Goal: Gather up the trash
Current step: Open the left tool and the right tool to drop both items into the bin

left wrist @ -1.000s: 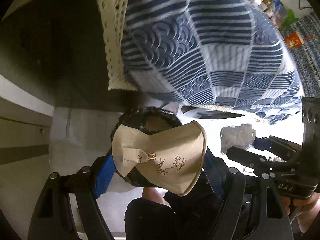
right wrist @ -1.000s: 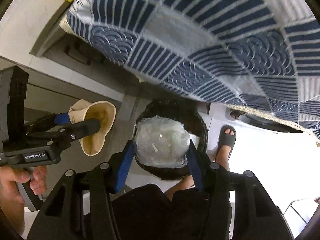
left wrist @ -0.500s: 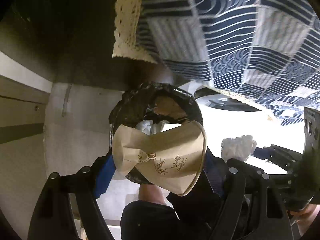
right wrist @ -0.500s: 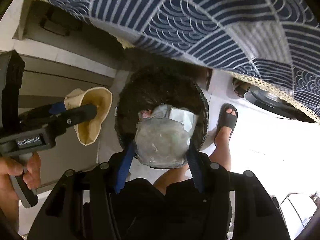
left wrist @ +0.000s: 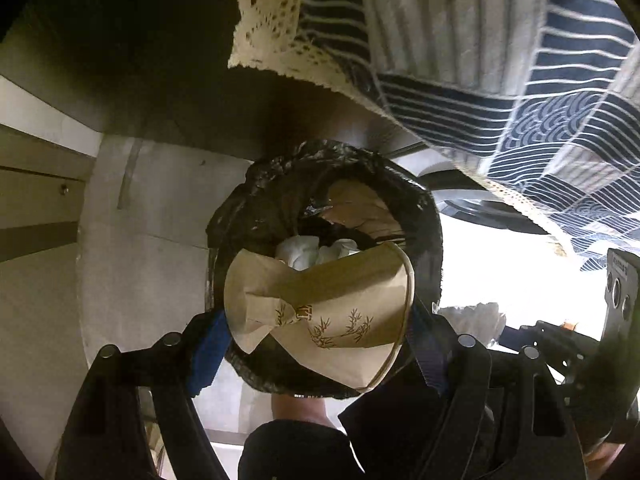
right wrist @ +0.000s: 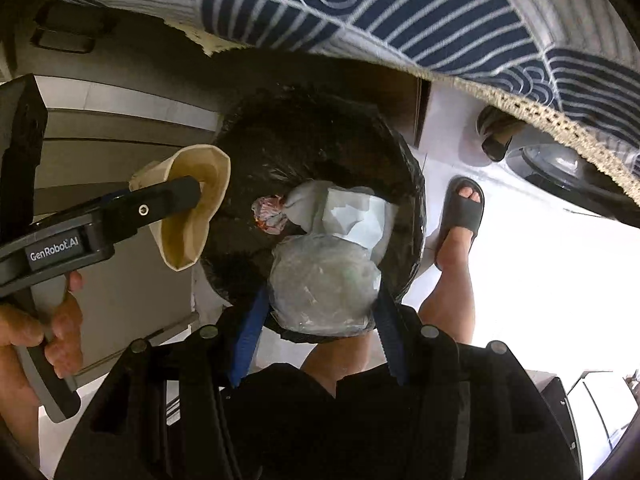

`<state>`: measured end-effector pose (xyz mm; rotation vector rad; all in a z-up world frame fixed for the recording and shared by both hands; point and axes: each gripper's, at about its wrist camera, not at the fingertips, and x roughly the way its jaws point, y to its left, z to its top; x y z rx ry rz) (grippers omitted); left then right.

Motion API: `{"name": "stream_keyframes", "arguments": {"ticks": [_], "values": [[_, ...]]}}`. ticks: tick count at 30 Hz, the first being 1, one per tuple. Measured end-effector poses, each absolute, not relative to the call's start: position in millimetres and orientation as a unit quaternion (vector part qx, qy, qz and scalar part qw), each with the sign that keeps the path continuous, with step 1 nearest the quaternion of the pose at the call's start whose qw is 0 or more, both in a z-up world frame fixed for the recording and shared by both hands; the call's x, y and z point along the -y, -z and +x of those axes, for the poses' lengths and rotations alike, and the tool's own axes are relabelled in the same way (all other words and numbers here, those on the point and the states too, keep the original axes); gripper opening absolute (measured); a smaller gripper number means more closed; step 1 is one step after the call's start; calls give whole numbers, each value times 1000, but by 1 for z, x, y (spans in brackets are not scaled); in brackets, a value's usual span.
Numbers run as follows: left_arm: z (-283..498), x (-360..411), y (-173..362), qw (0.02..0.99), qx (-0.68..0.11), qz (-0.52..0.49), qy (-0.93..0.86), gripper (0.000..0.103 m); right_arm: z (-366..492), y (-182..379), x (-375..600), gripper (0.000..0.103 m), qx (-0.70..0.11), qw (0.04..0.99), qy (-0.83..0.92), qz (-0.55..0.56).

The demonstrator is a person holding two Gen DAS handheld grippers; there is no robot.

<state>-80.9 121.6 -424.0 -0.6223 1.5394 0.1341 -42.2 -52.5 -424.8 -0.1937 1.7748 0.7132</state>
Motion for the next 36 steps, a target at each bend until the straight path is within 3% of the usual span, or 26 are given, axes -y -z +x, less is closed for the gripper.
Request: {"name": "stream_keyframes", "arguments": {"ticks": [11,14,17,36], "values": [[-75,-124,440,662,-681,-305,-69,78,-41,439,46,55,-762,562,-314,-75],[-73,-124,439,659,-682,-312,-67,81,-40,436,47,70,-761,564,-314,-67],[-72,-125,437,658,-682,-308,-77,88,-39,434,47,70,-761,564,-313,-67],[-76,-128,396,681,-665,-297,-80,88,-28,383,59,70,-737,597,-312,-54]]}}
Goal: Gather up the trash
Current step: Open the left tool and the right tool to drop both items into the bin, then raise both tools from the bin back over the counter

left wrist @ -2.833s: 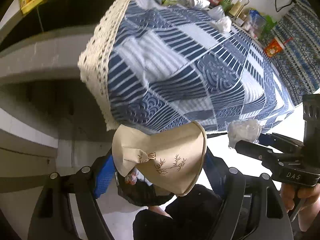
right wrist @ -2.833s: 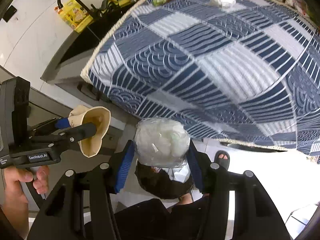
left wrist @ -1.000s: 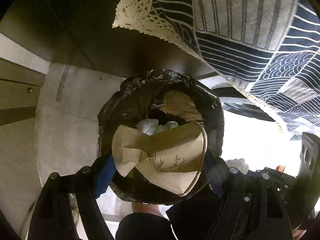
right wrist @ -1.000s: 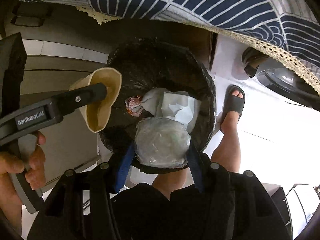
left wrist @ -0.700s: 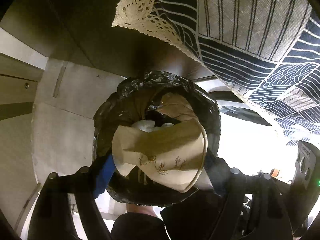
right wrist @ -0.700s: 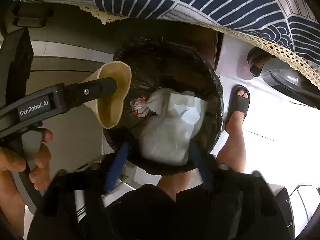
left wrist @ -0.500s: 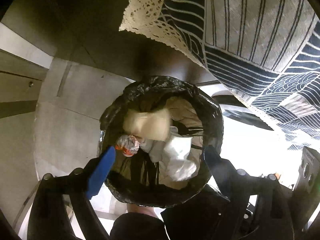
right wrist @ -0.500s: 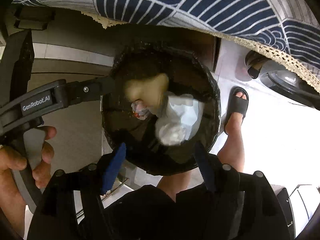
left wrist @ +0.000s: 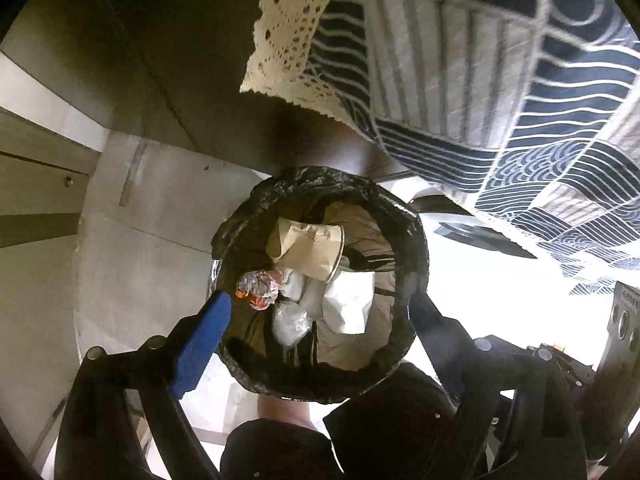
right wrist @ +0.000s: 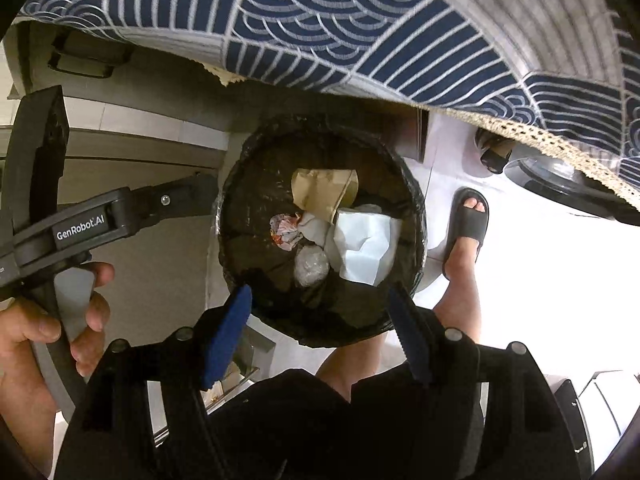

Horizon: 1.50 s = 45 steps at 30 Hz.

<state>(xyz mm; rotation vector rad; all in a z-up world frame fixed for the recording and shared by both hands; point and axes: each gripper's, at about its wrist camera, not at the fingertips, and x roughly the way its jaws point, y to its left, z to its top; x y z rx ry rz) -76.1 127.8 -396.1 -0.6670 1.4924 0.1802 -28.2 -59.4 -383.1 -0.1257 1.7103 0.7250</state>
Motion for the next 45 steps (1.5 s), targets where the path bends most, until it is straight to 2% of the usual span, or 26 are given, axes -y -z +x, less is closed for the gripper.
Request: {"name": "stream_keyframes", "arguments": {"ticks": [17,18,20,25,31,32,36,45], "values": [[-76,-118,294,739,-624,-250,-39,88,-14,264,85,71,-673,672,-307,-20],[-75,-118,286,744,-620,-248,-37,88,-13,254,88,73,-666,680,-307,-15],[-75,-119,272,752,-611,-246,-34,88,-11,238,91,81,-653,690,-311,-6],[-74,-121,235,776,-586,-233,-29,89,-1,202,102,83,-627,715,-308,13],[-72,-123,193,805,-555,-209,-26,93,9,152,116,93,-583,749,-314,32],[-71,-123,186,810,-548,-207,-25,97,10,143,117,94,-575,754,-317,32],[-65,-122,155,825,-531,-194,-8,96,20,103,128,98,-540,775,-326,40],[-35,-107,77,871,-467,-152,23,96,55,38,147,98,-468,825,-314,27]]}}
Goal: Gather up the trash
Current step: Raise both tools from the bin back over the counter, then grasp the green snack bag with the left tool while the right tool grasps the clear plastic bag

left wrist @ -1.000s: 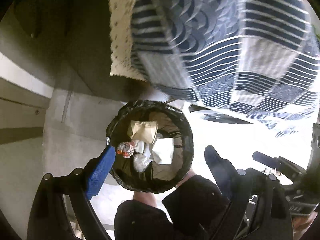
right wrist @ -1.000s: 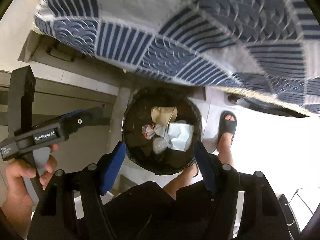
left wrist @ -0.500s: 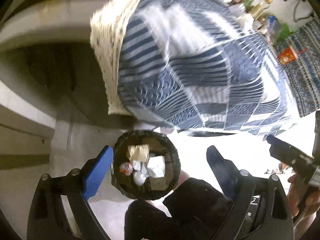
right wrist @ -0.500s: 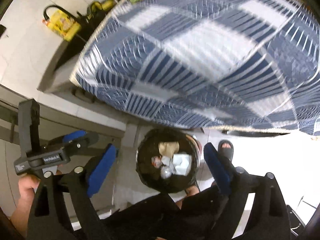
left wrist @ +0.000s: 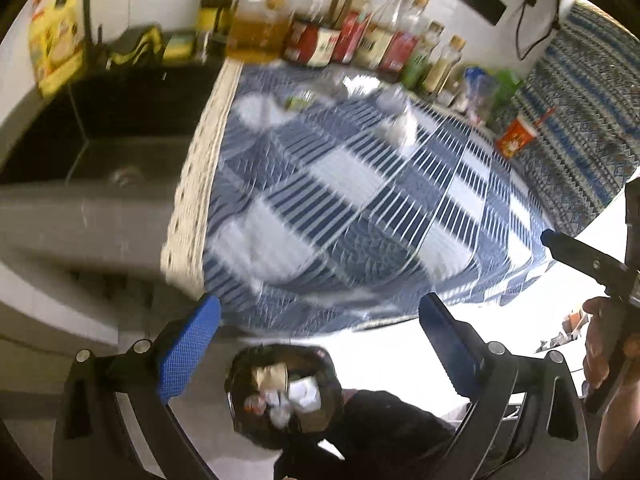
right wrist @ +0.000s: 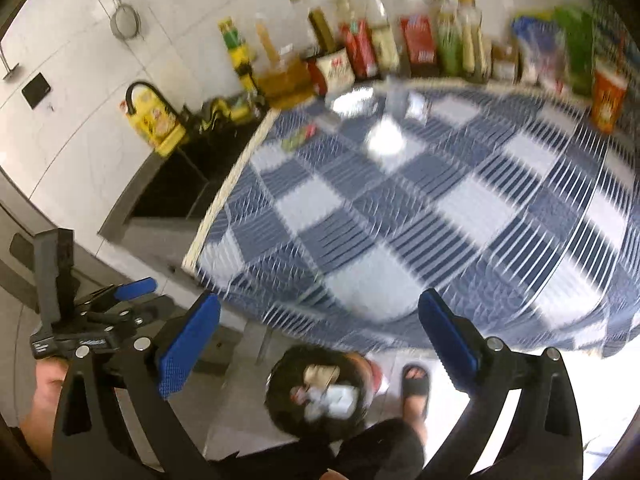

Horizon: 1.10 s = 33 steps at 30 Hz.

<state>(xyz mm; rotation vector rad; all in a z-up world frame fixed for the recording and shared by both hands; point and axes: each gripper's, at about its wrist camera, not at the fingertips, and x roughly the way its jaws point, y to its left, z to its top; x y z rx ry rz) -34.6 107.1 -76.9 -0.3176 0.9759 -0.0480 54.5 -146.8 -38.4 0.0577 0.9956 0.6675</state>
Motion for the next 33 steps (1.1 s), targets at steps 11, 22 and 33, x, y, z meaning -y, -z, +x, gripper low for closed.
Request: {"name": "stream_keyframes", "arguments": {"ticks": [11,22,33], "values": [[28,-101,32,890,-437,-129,26,96,131,4,148,98,-430,843,-323,13],[100,-95,31,883,-449,-135,4,96,217,13,144,98,-428,830,-357,0],[171,-103,57,861,-487,-142,-48,96,304,45,131,98,-436,807,-396,-31]]}}
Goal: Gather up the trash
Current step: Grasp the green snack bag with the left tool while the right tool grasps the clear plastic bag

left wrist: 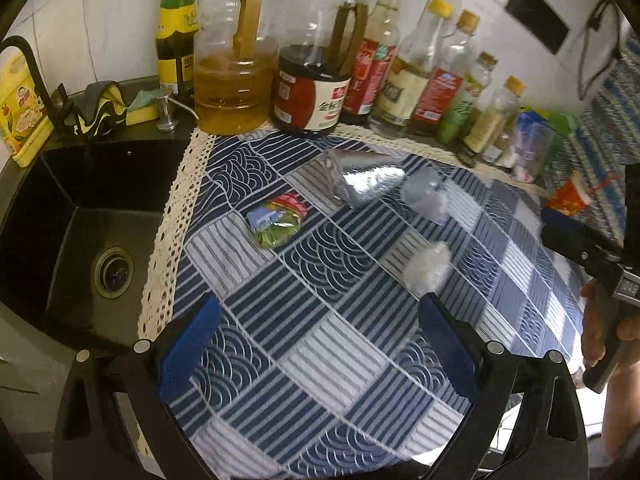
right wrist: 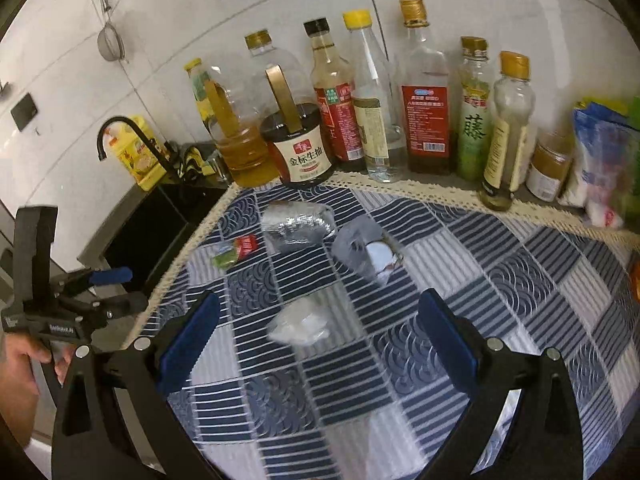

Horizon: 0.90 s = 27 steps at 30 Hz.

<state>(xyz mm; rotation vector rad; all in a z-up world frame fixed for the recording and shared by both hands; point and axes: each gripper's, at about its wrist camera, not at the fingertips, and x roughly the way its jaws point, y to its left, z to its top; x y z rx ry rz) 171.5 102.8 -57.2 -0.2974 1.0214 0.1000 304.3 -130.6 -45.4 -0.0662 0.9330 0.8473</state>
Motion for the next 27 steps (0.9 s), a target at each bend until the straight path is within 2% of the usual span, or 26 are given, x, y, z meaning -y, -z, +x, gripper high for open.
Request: {"name": "stream_keyframes", "arguments": {"ticks": [12,27], "values": [[237,-113,94,835,-518,-159,-92,96,374,103,102,98,-447,771,-445,-89],[277,-138,145,805,-555,-151,-145,96,403,148,63,96,-467,740,-465,-138]]}}
